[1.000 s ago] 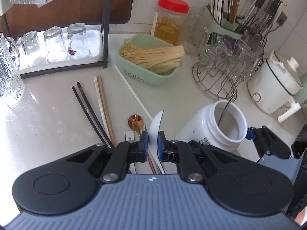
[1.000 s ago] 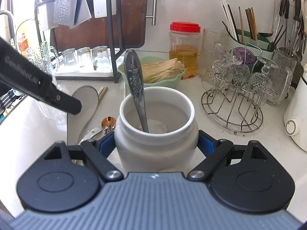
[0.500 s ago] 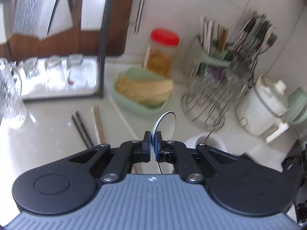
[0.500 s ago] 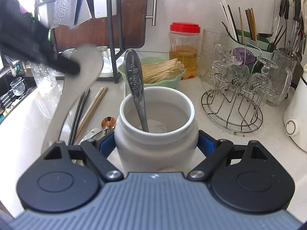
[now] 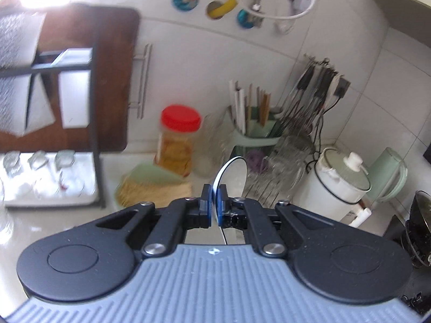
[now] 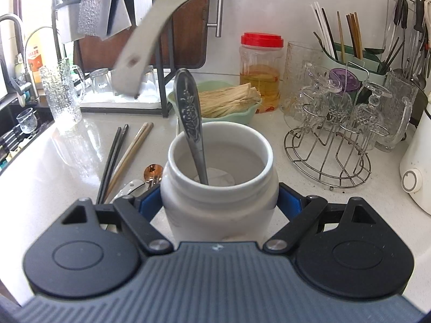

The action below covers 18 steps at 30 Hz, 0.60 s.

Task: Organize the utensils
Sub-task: 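Lift the ceramic spoon with the left gripper and lower it into the mug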

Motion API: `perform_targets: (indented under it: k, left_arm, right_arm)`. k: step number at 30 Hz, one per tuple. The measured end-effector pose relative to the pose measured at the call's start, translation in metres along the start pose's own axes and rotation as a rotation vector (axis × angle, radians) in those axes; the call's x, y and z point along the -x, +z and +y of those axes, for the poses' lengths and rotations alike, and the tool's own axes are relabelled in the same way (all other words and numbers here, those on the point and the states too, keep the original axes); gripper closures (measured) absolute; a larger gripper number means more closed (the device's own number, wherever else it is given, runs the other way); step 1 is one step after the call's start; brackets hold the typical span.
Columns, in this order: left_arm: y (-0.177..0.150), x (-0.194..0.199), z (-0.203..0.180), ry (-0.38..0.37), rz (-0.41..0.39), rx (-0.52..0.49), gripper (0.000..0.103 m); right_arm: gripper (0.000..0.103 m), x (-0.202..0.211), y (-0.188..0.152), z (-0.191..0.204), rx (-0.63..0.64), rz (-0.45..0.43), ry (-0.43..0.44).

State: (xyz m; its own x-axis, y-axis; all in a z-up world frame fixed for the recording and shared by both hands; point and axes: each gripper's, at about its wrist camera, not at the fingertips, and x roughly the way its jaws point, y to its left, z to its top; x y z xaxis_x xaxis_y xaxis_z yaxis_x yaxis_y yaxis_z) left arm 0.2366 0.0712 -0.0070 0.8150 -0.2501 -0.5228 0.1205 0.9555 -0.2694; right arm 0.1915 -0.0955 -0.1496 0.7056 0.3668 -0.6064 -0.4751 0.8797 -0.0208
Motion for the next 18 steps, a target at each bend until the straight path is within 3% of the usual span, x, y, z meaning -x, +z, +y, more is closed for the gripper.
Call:
perform_targets:
  k: [9, 18]
  left_arm:
    - [-0.014, -0.038, -0.036, -0.066, -0.008, -0.138, 0.099]
    - [-0.043, -0.058, -0.053, -0.075, 0.055, -0.245, 0.099]
  right_arm:
    - [0.013, 0.0, 0.0, 0.0, 0.007, -0.005, 0.01]
    - [0.013, 0.001, -0.003, -0.001, 0.009, -0.021, 0.02]
